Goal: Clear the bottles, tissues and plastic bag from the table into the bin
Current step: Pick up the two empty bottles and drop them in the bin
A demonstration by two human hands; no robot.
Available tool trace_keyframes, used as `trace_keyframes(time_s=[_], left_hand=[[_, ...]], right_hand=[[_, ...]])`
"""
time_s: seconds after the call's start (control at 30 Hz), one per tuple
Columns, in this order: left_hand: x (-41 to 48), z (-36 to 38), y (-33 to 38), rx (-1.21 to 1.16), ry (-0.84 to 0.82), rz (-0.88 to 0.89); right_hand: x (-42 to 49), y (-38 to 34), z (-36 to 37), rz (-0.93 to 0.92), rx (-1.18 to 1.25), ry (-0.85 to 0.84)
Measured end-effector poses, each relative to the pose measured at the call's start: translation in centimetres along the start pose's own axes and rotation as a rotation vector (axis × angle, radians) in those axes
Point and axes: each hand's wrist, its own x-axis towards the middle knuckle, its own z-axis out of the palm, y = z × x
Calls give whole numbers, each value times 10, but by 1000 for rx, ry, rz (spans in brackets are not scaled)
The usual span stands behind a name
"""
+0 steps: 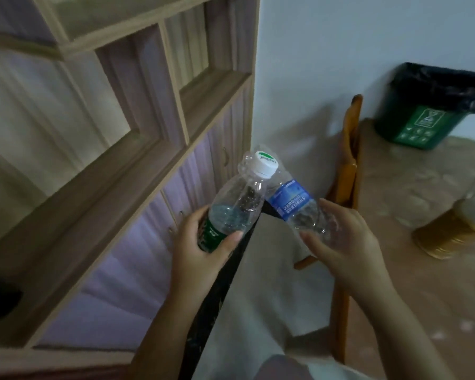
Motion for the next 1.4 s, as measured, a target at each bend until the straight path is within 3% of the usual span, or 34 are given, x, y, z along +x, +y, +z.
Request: trace_keyframes(time_s=[0.53, 0.8, 1.07, 1.4], left_hand=[[256, 188, -10, -128, -331, 172], [343, 267, -24, -180, -472, 146], [446, 344, -11, -160, -653, 291], [521, 437, 10, -217, -803, 322]], right_hand=[[211, 91, -28, 222, -45, 324], [288, 126, -44, 334, -97, 418], [373, 157, -57, 457, -206, 612], [438, 201, -98, 578, -339, 757]])
